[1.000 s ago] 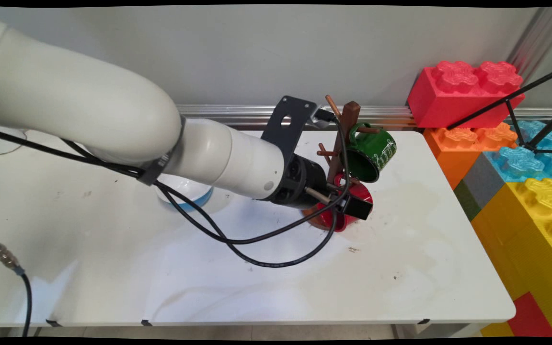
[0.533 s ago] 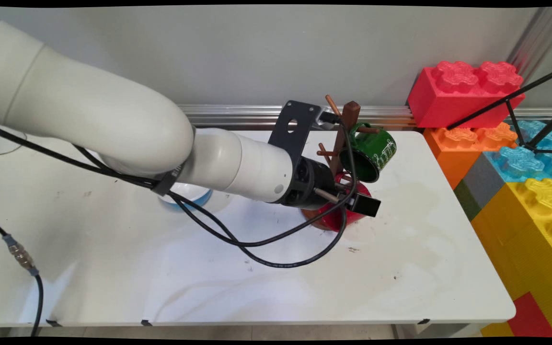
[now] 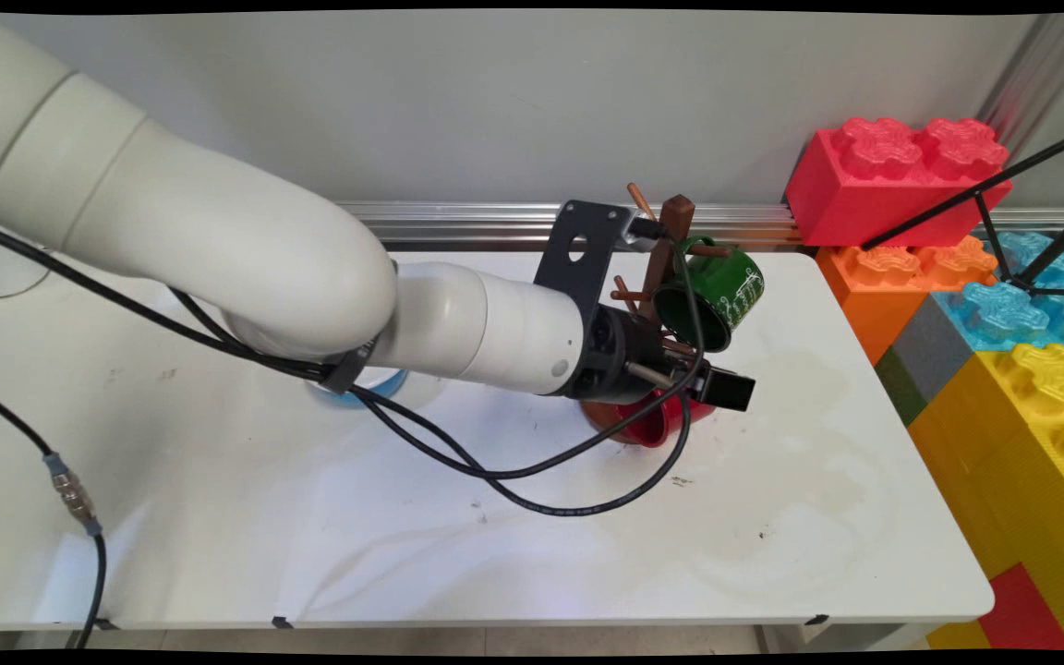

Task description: Pick up the green mug from the rack

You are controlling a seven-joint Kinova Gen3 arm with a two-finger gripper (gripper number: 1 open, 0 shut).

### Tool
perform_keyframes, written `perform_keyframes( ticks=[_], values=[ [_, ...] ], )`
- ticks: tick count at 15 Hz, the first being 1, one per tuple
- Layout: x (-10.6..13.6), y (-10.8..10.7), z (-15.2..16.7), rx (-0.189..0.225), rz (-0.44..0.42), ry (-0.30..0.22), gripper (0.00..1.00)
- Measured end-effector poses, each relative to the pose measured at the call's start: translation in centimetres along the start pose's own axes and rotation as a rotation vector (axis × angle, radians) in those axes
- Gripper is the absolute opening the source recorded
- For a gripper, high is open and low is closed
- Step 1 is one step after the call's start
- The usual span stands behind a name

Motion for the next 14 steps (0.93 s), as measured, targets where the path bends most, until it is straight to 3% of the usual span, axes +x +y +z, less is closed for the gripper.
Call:
perform_keyframes(
  ticks=[14],
  values=[
    [0.7, 0.2, 1.4, -0.013, -0.014, 0.058, 1.00]
  ],
)
